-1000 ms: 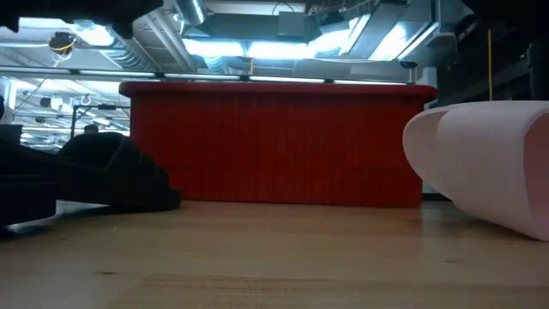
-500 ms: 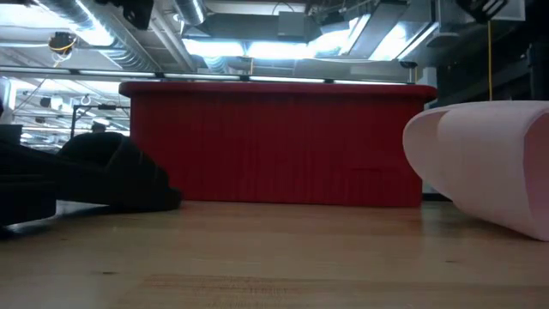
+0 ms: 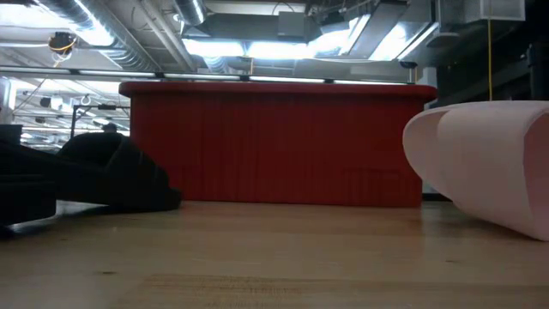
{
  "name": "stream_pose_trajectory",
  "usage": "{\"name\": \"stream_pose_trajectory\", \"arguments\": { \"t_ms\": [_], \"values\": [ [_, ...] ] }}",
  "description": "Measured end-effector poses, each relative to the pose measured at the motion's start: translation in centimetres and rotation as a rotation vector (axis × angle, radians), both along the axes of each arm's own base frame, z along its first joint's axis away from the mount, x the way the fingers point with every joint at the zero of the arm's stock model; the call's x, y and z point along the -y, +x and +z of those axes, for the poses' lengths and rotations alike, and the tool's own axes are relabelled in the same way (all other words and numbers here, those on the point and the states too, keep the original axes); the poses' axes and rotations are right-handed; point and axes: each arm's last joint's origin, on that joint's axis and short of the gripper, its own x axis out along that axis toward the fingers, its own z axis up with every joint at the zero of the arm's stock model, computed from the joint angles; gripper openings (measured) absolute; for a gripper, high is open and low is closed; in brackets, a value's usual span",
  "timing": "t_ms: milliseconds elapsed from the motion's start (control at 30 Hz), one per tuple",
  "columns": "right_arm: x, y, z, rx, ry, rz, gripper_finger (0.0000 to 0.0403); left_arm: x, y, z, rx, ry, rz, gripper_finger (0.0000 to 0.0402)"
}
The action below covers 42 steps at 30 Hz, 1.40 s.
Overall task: Pick and place slides into bin
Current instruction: Put the right pink slide into the red container
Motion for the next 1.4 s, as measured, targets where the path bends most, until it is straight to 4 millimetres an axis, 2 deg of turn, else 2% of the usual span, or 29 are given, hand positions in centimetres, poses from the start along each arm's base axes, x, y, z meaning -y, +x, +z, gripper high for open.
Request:
{"name": "stream_pose_trajectory", "arguments": {
  "t_ms": [167, 367, 500, 700, 867, 1400],
  "values": [
    [-1.4, -0.1, -1.3, -0.114, -0.081, -0.005, 0.0, 1.1, 1.3, 0.0, -0.021, -0.032, 0.002, 0.0002],
    [-4.2, 0.7, -2.8, -0.171, -0.138, 0.056, 0.0, 1.5, 2.1, -0.6, -0.024, -0.056, 0.056, 0.0002],
    [-5.4, 0.7, -4.1, -0.205, -0.26, 0.082, 0.0, 1.6, 2.4, -0.6, 0.008, -0.063, 0.098, 0.0002],
    [-6.2, 1.3, -5.2, -0.199, -0.359, 0.006, 0.001, 1.6, 2.5, -0.5, 0.023, -0.067, 0.121, 0.0002],
    [-6.9, 1.8, -6.0, -0.224, -0.39, 0.004, 0.002, 1.4, 2.5, -0.5, 0.032, -0.046, 0.173, 0.0002],
    [-8.2, 4.4, -9.6, -0.314, -0.566, -0.01, 0.0024, 1.4, 2.5, -0.5, 0.025, -0.002, 0.166, 0.0002]
  ]
}}
